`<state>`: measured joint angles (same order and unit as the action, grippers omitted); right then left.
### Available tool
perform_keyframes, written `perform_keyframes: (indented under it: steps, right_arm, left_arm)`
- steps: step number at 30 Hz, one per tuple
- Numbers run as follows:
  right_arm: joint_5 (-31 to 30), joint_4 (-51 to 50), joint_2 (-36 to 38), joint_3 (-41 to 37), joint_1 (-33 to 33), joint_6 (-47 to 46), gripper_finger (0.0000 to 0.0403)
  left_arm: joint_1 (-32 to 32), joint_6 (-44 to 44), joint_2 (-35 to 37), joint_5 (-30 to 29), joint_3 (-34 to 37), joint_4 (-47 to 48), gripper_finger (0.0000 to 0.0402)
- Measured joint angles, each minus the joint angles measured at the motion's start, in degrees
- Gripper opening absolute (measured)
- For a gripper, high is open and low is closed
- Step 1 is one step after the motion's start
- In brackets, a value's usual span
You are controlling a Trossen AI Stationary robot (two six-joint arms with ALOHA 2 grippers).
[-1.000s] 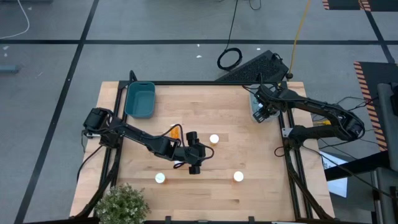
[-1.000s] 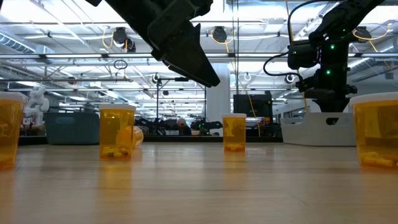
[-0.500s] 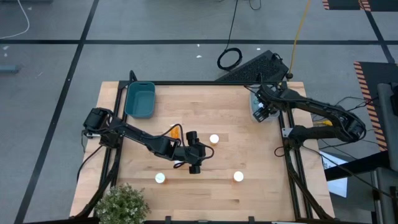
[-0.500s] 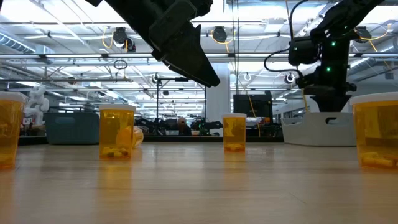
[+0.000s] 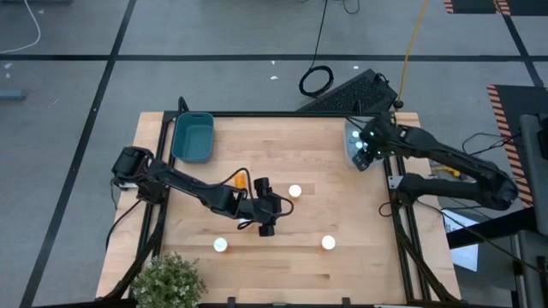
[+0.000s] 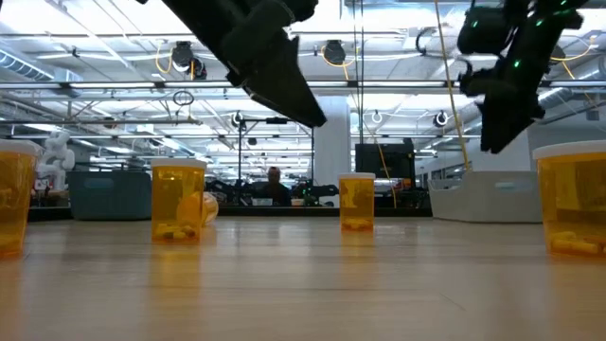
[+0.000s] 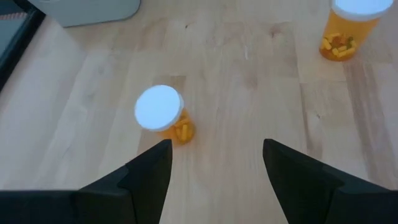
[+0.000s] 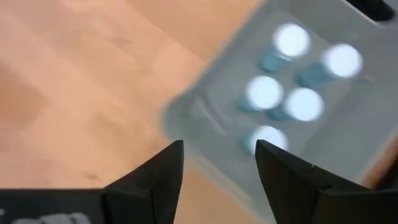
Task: Pick and place medicine bottles into bin by pill shape (circle, oval)
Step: Put the orange capsule bottle into the blue bin
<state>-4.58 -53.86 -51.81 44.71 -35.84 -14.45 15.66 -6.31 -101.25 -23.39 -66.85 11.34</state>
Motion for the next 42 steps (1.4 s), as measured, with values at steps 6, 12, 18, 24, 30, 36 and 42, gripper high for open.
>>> perform_keyframes:
  steps: [6,12,18,24,30,36,42]
  right_arm:
    - [1.7,5.1,8.6,0.0,10.2,-1.3,0.0194]
    - [-2.6,13.5,13.4,0.0,20.7,2.2,0.0194]
    - [-9.0,18.1,13.8,-1.0,27.0,8.2,0.0194]
    - [-9.1,19.3,13.8,-1.0,28.5,10.4,0.0194]
    - [-9.0,19.2,13.8,-1.0,28.5,11.2,0.0194]
    - [-8.9,19.2,13.8,-1.0,28.5,13.6,0.0194]
    - [-8.9,19.3,13.8,-1.0,28.5,14.1,0.0194]
  left_arm:
    - [-0.3,-1.5,5.5,-2.3,0.0,9.8,0.0253]
    - [-4.3,-8.9,11.2,-2.4,0.0,20.3,0.0253]
    - [-12.9,-20.6,12.9,3.0,0.0,31.4,0.0253]
    - [-21.6,-32.1,10.8,5.6,0.0,39.7,0.0253]
    - [-24.9,-39.0,7.9,8.6,0.0,41.3,0.0253]
    - [-23.7,-44.0,4.8,10.0,0.0,41.6,0.0263]
    - [-21.6,-49.5,4.0,9.7,0.0,41.8,0.0302]
